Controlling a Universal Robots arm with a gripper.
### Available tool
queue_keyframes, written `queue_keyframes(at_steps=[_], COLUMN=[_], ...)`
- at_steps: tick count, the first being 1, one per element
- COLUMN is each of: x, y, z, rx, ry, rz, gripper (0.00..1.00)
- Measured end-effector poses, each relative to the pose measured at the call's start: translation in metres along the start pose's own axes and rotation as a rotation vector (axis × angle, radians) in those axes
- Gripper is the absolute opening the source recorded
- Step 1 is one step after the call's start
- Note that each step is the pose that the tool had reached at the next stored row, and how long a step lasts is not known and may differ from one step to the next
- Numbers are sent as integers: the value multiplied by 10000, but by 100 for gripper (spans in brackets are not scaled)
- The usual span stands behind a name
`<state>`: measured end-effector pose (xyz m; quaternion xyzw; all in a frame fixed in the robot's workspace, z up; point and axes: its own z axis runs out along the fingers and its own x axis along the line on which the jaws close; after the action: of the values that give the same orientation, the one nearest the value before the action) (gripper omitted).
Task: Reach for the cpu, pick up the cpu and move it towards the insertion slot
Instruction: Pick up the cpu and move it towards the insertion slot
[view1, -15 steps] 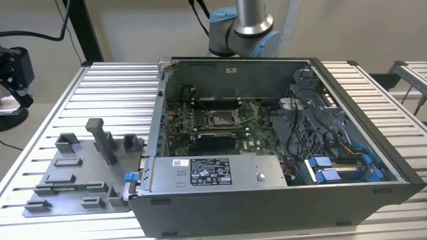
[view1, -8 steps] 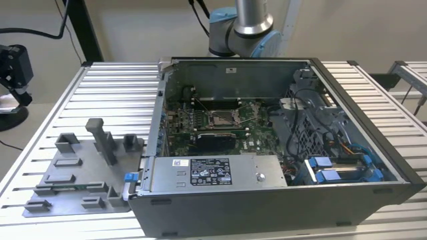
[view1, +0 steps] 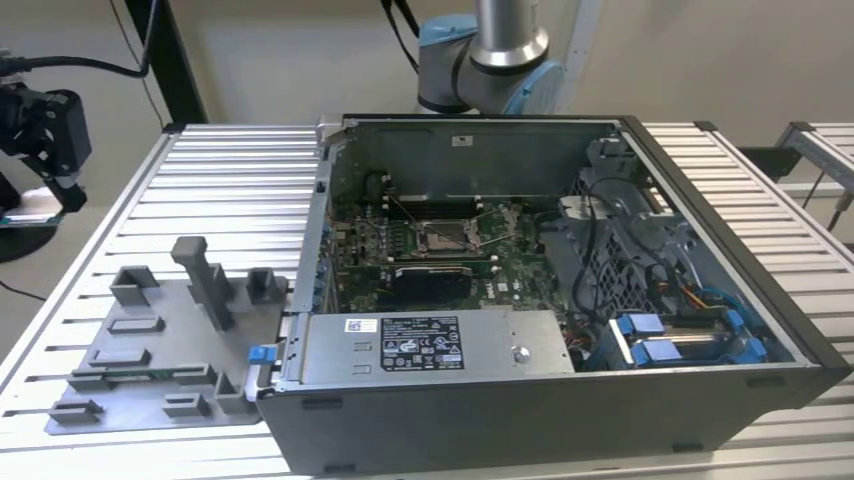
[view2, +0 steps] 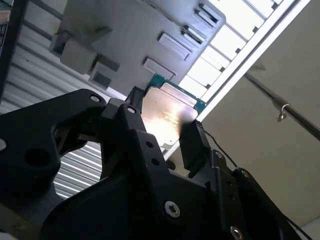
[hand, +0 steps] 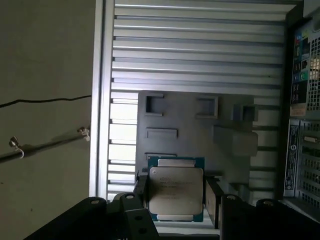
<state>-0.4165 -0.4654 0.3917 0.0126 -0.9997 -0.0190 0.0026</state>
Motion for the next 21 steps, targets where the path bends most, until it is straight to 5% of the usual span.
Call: queue_keyframes(at_steps=[21], x=[-466], y=[-12], z=[-3], rx=[0], ry=[26], rz=[0], gripper=[0])
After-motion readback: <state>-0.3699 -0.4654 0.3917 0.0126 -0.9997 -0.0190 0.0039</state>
